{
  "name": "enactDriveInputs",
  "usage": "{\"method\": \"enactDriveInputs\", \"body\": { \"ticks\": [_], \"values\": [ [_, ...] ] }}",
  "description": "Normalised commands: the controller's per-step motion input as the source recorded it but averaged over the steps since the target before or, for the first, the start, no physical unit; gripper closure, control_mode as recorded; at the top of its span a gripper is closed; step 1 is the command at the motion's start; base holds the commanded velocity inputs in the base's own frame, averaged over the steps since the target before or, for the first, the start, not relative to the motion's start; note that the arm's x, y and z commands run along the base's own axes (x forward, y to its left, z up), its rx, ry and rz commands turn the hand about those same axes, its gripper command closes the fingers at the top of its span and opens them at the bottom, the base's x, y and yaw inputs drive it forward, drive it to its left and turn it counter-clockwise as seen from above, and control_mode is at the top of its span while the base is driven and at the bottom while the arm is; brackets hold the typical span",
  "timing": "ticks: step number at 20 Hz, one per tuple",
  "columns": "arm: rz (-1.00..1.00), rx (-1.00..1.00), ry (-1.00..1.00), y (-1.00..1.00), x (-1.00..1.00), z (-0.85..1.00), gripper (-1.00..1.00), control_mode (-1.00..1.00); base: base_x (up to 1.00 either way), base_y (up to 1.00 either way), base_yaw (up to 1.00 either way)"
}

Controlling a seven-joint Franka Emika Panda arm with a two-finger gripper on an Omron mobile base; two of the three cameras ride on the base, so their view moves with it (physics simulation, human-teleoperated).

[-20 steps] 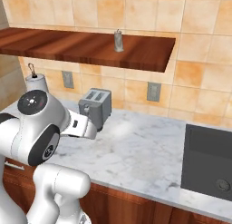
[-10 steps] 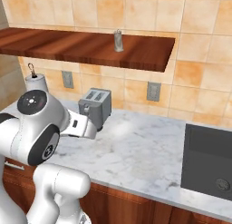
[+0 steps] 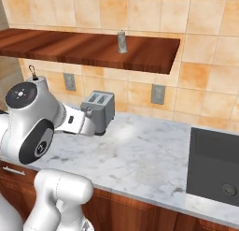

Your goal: Get the candle and the wine from the cabinet and move them to the dining counter.

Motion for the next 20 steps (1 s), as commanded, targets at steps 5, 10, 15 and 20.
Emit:
{"method": "enactDriveInputs", "body": {
  "ticks": [5, 10, 15, 20],
  "values": [
    [-0.02, 0.00, 0.00, 0.04, -0.12, 0.38, -1.00, -1.00, 0.00, 0.00, 0.00],
    [0.00, 0.00, -0.03, 0.00, -0.21, 0.36, -1.00, -1.00, 0.00, 0.00, 0.00],
    [0.00, 0.00, 0.00, 0.01, -0.19, 0.36, -1.00, -1.00, 0.00, 0.00, 0.00],
    [0.00, -0.02, -0.06, 0.03, -0.18, 0.32, -1.00, -1.00, 0.00, 0.00, 0.00]
  ]
}}
